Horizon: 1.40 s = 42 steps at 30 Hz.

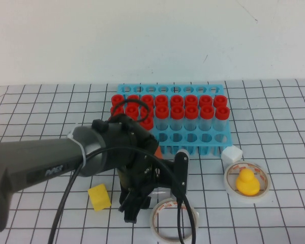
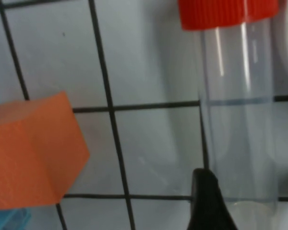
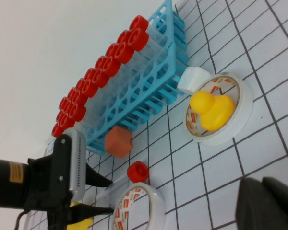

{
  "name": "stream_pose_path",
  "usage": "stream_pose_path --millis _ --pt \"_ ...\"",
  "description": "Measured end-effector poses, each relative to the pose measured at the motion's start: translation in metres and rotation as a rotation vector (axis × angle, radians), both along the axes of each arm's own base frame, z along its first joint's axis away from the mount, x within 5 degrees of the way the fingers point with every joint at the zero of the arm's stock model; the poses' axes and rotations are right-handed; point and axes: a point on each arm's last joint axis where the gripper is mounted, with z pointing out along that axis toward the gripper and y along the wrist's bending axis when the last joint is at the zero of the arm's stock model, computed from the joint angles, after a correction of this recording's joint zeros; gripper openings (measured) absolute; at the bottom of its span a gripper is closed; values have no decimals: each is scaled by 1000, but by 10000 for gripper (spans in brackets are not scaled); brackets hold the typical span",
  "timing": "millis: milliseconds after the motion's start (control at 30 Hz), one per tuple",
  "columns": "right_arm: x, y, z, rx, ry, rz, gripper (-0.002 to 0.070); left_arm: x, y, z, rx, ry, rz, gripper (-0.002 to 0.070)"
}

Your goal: Place the test tubes

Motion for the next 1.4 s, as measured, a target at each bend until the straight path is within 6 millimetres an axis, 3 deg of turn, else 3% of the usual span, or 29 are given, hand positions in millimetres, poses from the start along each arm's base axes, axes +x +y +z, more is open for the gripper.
stream_pose_path --millis 333,433,533,600,800,967,1067,1200,1400 --pt "0 0 0 0 0 0 -1 3 2 -7 10 -3 97 349" --pt "0 0 0 0 0 0 -1 3 3 -8 13 8 126 312" --pt "0 0 0 0 0 0 -1 2 5 -7 40 29 169 215" --pt "0 0 0 2 0 0 -1 1 8 -6 85 52 184 211" --pt "0 1 1 -12 -11 10 -1 0 21 7 184 112 314 211" --pt "0 1 1 -16 -21 23 -1 -5 31 48 7 92 472 211" --pt "0 2 2 -2 -23 29 -1 -18 38 74 -188 110 554 211" --pt "-2 7 3 24 -33 73 -1 -48 53 89 -390 107 616 211" --pt "-7 19 8 -22 -118 247 -1 -107 72 76 -667 151 692 211"
